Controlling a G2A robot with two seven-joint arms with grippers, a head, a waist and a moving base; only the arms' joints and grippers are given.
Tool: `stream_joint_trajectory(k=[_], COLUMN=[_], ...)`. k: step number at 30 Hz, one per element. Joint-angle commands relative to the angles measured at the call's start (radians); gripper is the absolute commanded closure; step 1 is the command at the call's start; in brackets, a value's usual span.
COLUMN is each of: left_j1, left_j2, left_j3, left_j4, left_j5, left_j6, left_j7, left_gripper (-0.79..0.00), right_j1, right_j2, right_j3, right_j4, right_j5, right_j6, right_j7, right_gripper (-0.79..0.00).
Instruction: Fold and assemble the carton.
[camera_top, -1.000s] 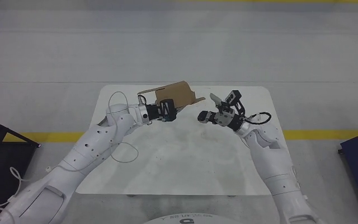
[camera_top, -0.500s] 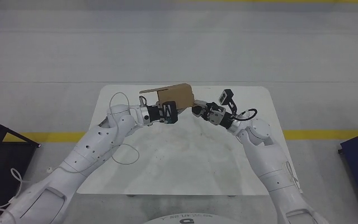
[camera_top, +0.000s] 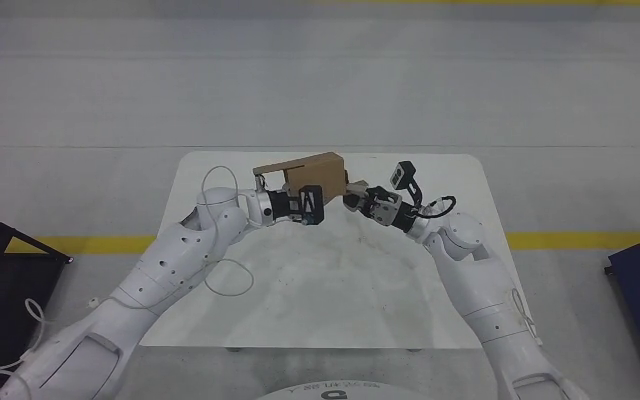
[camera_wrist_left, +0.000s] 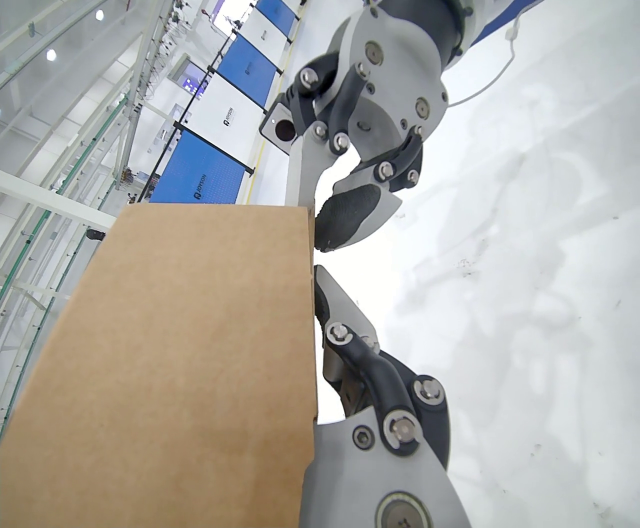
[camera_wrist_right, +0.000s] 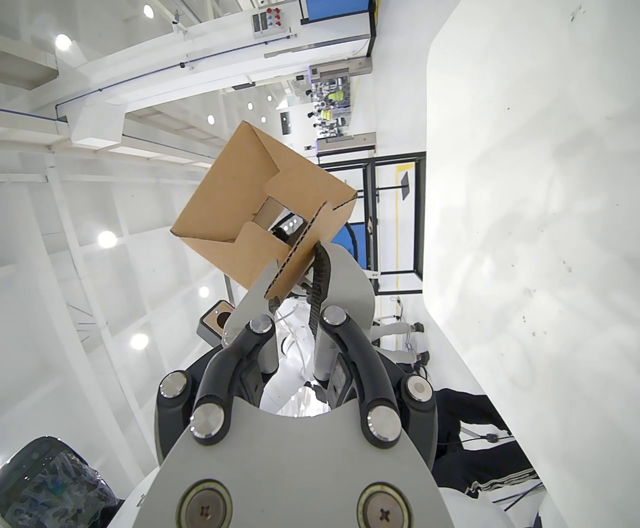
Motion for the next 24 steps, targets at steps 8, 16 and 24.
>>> stream_joint_trajectory(k=[8,16,24], left_j1=[0.009,0.02,0.03], left_j2=[0.0,-0.005,-0.002], left_j3=[-0.008,-0.002,-0.013], left_j4=[-0.006,-0.033,-0.038], left_j5=[0.035,0.077,0.1], left_j6=[-0.002,0.002,-0.001], left_j7=[-0.016,-0.081,-0.045], left_gripper=[0.0,0.0,0.0], right_j1=[0.0,0.0,0.018], right_j2=[0.007,0.008,0.007], right_j3=[0.007,-0.011,-0.002], right_j4=[0.008,0.005,0.03], right_j5=[-0.018,-0.066,-0.019], right_j6=[0.003,0.009,0.01], right_j7=[-0.025,-0.097,-0.123], right_gripper=[0.0,0.0,-0.197])
